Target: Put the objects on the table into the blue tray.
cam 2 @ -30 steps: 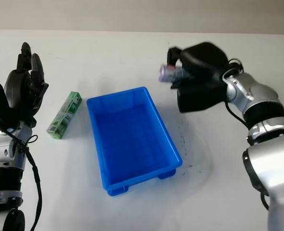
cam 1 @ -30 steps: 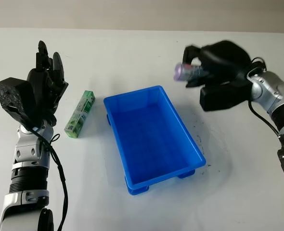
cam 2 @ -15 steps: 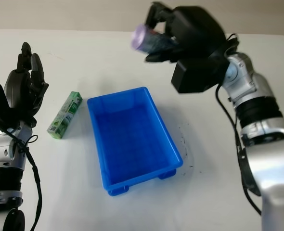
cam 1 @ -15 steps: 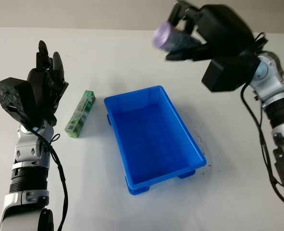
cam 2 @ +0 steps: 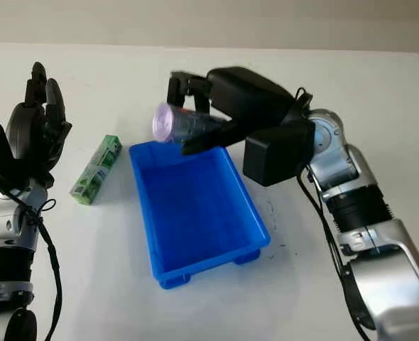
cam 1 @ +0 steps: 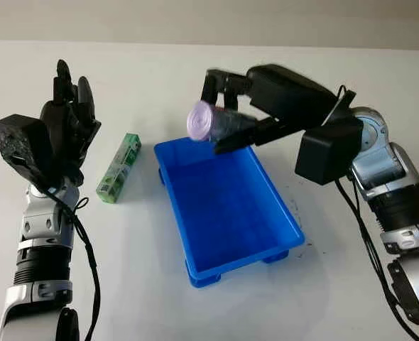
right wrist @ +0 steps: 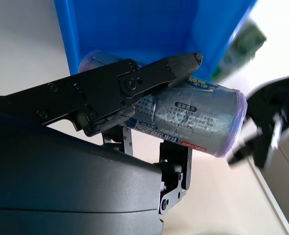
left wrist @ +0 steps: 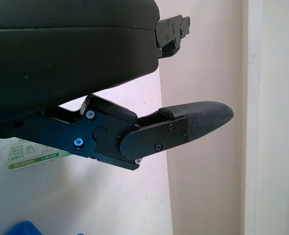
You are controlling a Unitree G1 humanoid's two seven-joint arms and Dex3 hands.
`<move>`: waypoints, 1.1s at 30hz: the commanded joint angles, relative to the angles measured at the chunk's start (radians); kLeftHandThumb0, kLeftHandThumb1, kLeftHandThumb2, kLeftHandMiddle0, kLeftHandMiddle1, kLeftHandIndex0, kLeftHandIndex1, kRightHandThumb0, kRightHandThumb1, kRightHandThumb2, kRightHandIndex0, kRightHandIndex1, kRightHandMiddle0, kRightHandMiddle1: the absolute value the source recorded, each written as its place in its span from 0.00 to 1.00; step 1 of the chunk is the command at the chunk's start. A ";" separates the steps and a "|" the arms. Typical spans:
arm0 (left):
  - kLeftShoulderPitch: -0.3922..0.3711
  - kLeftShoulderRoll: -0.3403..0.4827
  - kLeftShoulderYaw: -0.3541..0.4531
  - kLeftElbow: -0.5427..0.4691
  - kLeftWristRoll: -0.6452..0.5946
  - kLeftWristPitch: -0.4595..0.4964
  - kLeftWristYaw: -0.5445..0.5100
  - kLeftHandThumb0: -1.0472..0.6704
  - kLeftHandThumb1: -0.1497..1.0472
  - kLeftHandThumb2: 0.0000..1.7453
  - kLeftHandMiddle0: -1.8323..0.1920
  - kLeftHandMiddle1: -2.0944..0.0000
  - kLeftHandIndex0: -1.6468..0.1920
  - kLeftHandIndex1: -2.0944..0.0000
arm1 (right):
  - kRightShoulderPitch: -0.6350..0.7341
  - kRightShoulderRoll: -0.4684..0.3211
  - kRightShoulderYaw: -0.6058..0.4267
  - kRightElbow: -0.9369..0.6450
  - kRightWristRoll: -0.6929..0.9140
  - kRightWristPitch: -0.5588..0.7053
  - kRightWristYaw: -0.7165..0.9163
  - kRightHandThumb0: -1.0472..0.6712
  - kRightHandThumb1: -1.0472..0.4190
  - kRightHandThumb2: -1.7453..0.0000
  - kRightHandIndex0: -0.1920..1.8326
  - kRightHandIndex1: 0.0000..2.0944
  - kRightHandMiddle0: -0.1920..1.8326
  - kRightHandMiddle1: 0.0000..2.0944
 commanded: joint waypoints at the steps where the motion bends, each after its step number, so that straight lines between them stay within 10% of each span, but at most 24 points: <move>1: 0.000 0.004 0.002 -0.020 0.004 0.001 0.000 0.14 1.00 0.39 1.00 1.00 1.00 1.00 | 0.012 -0.004 -0.002 -0.050 0.005 0.039 0.034 0.38 0.00 0.89 0.67 1.00 0.55 1.00; 9: 0.000 0.002 0.001 -0.027 0.002 0.007 0.001 0.14 1.00 0.39 1.00 1.00 1.00 1.00 | 0.004 -0.012 0.007 -0.043 0.011 0.087 0.195 0.29 0.00 0.95 0.24 0.91 0.18 0.91; 13: -0.001 0.001 -0.001 -0.028 0.004 0.008 0.002 0.14 1.00 0.39 1.00 1.00 1.00 1.00 | -0.018 -0.029 0.017 -0.035 -0.002 0.045 0.254 0.21 0.00 0.93 0.12 0.34 0.10 0.33; 16: -0.005 -0.002 0.000 -0.023 0.002 0.007 0.005 0.14 1.00 0.39 1.00 1.00 1.00 1.00 | -0.024 -0.033 0.012 -0.041 0.004 0.051 0.290 0.19 0.00 0.91 0.08 0.08 0.08 0.09; 33: -0.002 -0.006 -0.009 -0.027 0.009 0.007 0.003 0.15 1.00 0.39 1.00 1.00 1.00 1.00 | 0.001 0.048 -0.131 0.073 0.031 0.014 -0.034 0.13 0.00 0.74 0.00 0.00 0.00 0.00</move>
